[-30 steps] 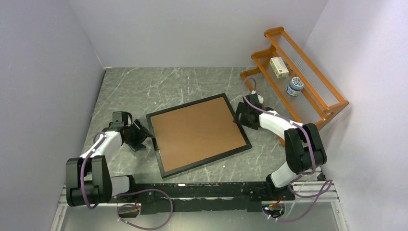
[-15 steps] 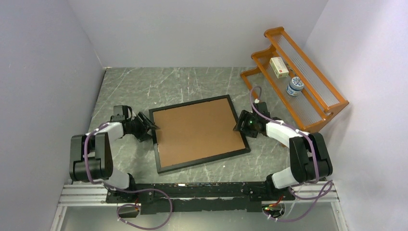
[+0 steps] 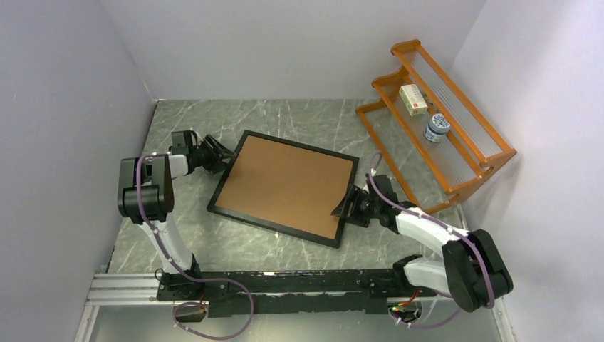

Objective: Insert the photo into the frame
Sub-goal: Adjust the photo frame at the center of the board.

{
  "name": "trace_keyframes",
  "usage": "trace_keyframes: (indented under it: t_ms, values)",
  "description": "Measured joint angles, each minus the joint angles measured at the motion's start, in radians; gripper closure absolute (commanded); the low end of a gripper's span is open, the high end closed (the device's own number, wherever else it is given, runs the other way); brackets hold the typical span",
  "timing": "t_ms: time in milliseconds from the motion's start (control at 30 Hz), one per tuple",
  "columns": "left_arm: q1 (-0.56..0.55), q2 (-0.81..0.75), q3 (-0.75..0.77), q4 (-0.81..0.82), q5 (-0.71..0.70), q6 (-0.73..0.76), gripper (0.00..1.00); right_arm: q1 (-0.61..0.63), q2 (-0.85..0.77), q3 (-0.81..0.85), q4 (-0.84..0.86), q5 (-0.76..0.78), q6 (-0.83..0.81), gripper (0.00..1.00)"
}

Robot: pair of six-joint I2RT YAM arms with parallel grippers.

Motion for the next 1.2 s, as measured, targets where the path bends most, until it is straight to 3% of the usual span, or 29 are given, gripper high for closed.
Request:
trace_keyframes:
  t_ms: [133, 267, 400, 500, 700, 867, 967, 1200]
  values:
    - [-0.021, 0.028, 0.077, -0.089, -0.048, 0.002, 0.34, 0.067, -0.068, -0.025, -0.061, -0.007, 0.048, 0.28]
    - [-0.047, 0.015, 0.148, -0.253, -0.155, 0.021, 0.27, 0.081, -0.173, -0.016, -0.183, 0.093, 0.046, 0.21]
    - [-0.039, -0.063, 0.159, -0.438, -0.305, 0.063, 0.19, 0.081, -0.244, 0.043, -0.267, 0.197, 0.005, 0.22]
    - [-0.018, -0.164, 0.148, -0.547, -0.416, 0.080, 0.19, 0.092, -0.230, 0.101, -0.245, 0.202, -0.032, 0.28]
    - [0.002, -0.490, 0.001, -0.649, -0.549, 0.068, 0.23, 0.262, 0.052, 0.301, -0.077, 0.109, -0.076, 0.44]
    - [0.005, -0.699, -0.185, -0.674, -0.532, 0.027, 0.38, 0.419, 0.347, 0.531, 0.061, -0.014, -0.080, 0.66]
    - [0.006, -0.754, -0.281, -0.676, -0.499, 0.012, 0.51, 0.493, 0.533, 0.694, 0.128, -0.098, -0.068, 0.75]
    - [0.006, -0.762, -0.399, -0.650, -0.444, 0.006, 0.57, 0.594, 0.844, 0.948, 0.207, -0.231, -0.015, 0.81]
